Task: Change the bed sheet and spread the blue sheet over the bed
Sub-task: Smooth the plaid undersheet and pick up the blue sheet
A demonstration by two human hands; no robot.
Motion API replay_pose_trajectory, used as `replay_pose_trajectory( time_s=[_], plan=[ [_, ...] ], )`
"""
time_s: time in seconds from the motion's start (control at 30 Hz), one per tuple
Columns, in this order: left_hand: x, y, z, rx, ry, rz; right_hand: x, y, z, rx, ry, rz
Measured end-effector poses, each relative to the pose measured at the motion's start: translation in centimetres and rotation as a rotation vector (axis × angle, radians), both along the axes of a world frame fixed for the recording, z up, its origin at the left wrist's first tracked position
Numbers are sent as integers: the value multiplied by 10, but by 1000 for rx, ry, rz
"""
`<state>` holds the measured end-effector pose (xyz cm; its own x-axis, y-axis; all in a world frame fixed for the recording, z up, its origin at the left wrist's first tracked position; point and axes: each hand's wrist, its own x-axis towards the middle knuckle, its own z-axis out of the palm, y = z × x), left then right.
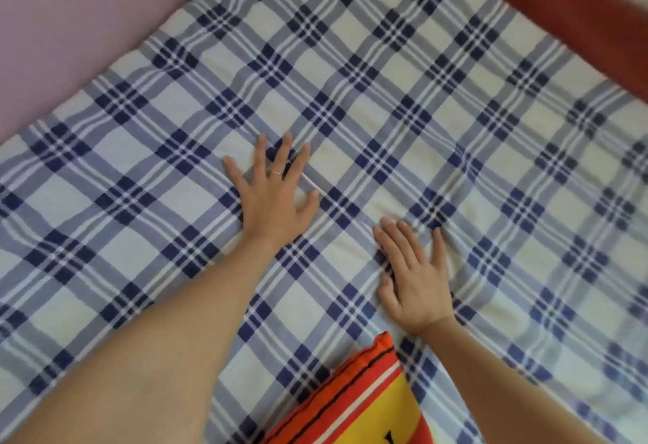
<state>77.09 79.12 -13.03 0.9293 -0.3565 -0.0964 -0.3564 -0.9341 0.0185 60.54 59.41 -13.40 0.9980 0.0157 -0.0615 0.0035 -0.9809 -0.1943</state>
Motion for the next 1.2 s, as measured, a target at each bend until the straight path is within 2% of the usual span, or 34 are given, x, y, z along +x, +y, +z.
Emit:
replay_pose_trajectory(
  time_s=[0.27,0.43,0.5,0.6,0.67,0.7,0.73,0.77,0.8,0.83,0.87,0.9,1.03,1.1,1.2],
  plan=[
    [-15,-3,-3,-26,-1,170,4,-3,2,32,41,38],
    [-45,-11,3,-132,32,556,4,-3,9,53,70,55],
    [-45,-19,6,-150,28,624,6,-2,10,35,82,73],
    [-45,-17,0,-119,-7,614,26,12,25,68,102,-75],
    [-43,-18,-5,-118,-36,632,63,29,33,168,79,-203],
    [-41,-19,-7,-131,-40,637,86,38,35,204,32,-157],
    [-40,-19,-7,-141,-48,642,108,47,37,218,-10,22],
    [-41,-21,-8,-138,-64,652,129,51,34,201,-25,306],
    [-42,-20,-8,-124,-69,653,148,48,27,128,-36,593],
    [-41,-19,-10,-117,-78,651,173,34,17,23,-75,786],
    [-39,-22,-11,-110,-77,649,200,6,11,-72,-111,831],
    [-40,-19,-10,-96,-87,638,225,-19,8,-120,-128,748],
    [-39,-22,-11,-61,-65,585,281,-118,14,-259,2,-43],
    [-38,-22,-11,-25,-30,554,286,-119,15,-293,65,-193],
    [-33,-19,-9,12,23,526,285,-102,17,-264,153,-227]
  ],
)
